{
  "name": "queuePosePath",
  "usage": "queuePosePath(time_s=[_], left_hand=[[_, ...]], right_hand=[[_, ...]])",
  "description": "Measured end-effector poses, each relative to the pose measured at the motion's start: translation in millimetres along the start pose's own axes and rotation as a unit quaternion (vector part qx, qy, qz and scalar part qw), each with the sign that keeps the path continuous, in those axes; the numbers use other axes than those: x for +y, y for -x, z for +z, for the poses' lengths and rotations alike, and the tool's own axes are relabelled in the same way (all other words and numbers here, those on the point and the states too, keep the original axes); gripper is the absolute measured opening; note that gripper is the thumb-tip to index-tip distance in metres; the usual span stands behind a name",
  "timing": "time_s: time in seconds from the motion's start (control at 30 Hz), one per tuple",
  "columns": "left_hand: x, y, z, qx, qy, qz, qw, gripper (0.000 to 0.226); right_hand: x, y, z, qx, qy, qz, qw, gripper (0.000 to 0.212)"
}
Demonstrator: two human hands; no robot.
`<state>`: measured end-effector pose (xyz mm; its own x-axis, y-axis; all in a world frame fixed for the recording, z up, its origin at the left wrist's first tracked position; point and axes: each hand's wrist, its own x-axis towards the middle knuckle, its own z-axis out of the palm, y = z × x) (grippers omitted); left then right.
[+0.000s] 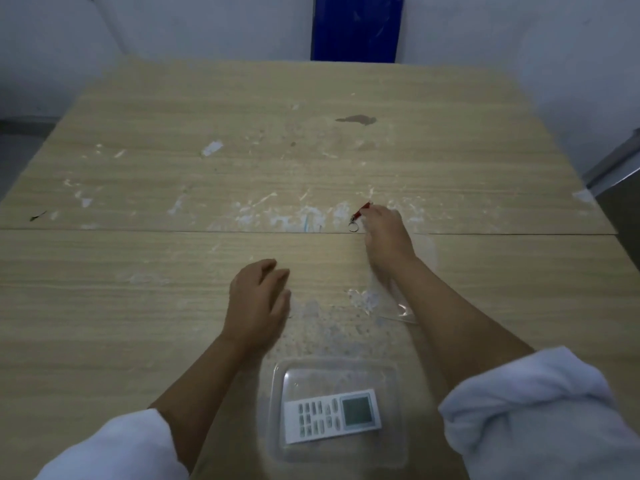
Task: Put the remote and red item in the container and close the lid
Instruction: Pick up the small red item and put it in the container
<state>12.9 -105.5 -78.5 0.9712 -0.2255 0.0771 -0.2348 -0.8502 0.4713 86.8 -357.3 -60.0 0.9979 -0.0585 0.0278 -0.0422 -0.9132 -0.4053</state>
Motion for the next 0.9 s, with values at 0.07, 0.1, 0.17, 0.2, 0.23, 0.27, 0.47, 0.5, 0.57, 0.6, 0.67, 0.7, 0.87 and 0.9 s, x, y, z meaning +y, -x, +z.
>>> queuePosePath(time_s=[0.07,0.1,0.17,0.2,0.23,0.27,0.47,0.5,0.57,0.6,0.67,0.7,0.87,0.9], left_hand=[[0.7,1.2,4.7,0.007,0.007,-0.007,1.0,0.044],[1.3,2.2,5.8,0.008,0.009,-0.008,1.0,0.043],[-0.3,2.8,7.1,0.011,0.011,-0.008,1.0,0.041],[-1.4,2.6,7.2,0.012,0.012,-0.008,1.0,0.04],[-1.8,2.5,6.8,0.011,0.013,-0.008,1.0,0.04],[-2.4,2.6,6.3,0.01,0.013,-0.007,1.0,0.041],[0.2,1.9,0.9,-0.011,0.013,-0.004,1.0,0.043],[1.1,1.6,-0.3,-0.018,0.014,-0.004,1.0,0.044],[3.5,2.3,-4.5,-0.036,0.017,-0.004,0.999,0.044],[4.5,3.1,-7.0,-0.042,0.021,-0.002,0.999,0.042],[6.7,7.7,-12.4,-0.041,0.037,0.006,0.998,0.036],[8.3,12.2,-15.5,-0.038,0.047,0.01,0.998,0.032],[19.6,41.1,-31.5,-0.023,0.135,-0.042,0.99,0.021],[21.6,46.9,-34.5,-0.021,0.155,-0.061,0.986,0.021]], right_hand=[[1.7,-14.6,7.6,-0.014,0.036,-0.016,0.999,0.054],[1.3,-18.3,8.7,-0.027,0.054,-0.021,0.998,0.053],[-0.8,-22.7,11.1,-0.033,0.082,-0.031,0.996,0.047],[-1.3,-24.8,12.8,-0.018,0.093,-0.039,0.995,0.043],[-2.7,-25.8,13.2,0.004,0.102,-0.048,0.994,0.037],[-3.6,-26.7,13.9,0.023,0.108,-0.055,0.992,0.031],[-8.2,-22.6,9.5,0.059,0.136,-0.094,0.984,0.021],[-10.7,-18.1,7.0,0.06,0.137,-0.109,0.983,0.021],[-18.5,-5.1,1.6,0.066,0.125,-0.132,0.981,0.02],[-23.3,2.5,-0.9,0.067,0.106,-0.139,0.982,0.017],[-35.0,21.0,-8.5,0.058,0.047,-0.152,0.986,0.011],[-40.9,33.2,-13.4,0.046,0.016,-0.157,0.986,0.009],[-59.1,97.8,-31.2,-0.018,-0.088,-0.16,0.983,0.007],[-60.4,110.8,-32.6,-0.024,-0.093,-0.161,0.982,0.007]])
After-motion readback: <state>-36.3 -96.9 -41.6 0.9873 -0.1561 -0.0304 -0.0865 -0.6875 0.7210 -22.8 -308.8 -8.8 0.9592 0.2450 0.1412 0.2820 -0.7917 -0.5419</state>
